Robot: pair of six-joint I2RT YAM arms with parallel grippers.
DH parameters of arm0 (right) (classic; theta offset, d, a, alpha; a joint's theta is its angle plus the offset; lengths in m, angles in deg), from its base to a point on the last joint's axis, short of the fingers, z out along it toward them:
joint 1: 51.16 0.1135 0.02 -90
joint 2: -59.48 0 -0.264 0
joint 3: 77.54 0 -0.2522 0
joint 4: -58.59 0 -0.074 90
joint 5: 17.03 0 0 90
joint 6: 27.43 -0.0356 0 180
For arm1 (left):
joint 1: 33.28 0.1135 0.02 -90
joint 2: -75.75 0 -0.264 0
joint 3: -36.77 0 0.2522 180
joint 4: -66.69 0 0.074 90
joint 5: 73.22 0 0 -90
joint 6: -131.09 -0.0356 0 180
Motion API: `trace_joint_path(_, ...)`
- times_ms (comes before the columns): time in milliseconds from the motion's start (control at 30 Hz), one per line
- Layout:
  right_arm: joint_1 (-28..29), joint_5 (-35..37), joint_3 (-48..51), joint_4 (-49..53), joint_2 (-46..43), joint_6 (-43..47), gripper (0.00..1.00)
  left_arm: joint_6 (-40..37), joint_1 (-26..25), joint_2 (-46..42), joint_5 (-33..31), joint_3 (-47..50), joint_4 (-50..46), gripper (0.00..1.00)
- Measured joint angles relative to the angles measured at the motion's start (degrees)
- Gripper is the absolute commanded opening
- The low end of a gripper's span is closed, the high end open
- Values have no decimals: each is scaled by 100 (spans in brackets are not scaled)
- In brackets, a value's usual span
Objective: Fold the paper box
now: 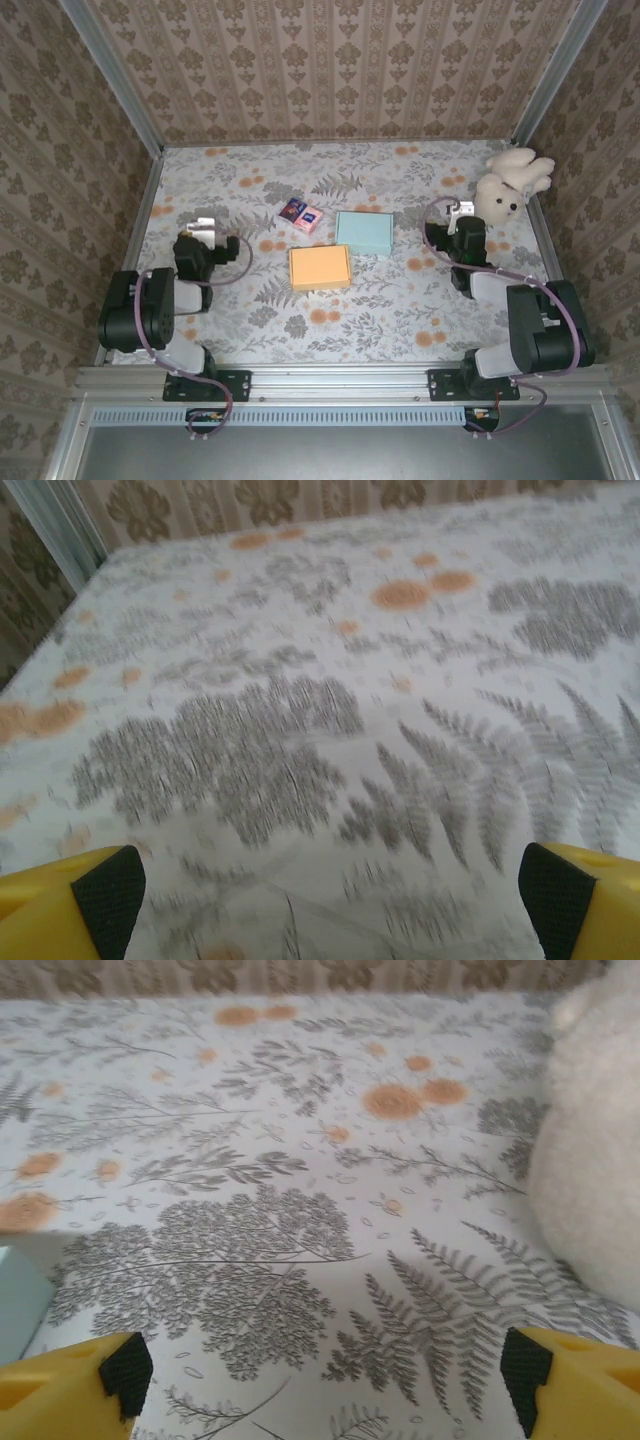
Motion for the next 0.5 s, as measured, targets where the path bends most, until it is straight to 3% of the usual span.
trace_joint_path(200, -98, -109, 221, -468, 365, -37, 100, 44, -4, -22, 79, -157, -334, 100)
trace_joint_path(500, -66, -114, -125, -417, 374, -37, 100, 42, -450, -22, -791, -160, -540, 100)
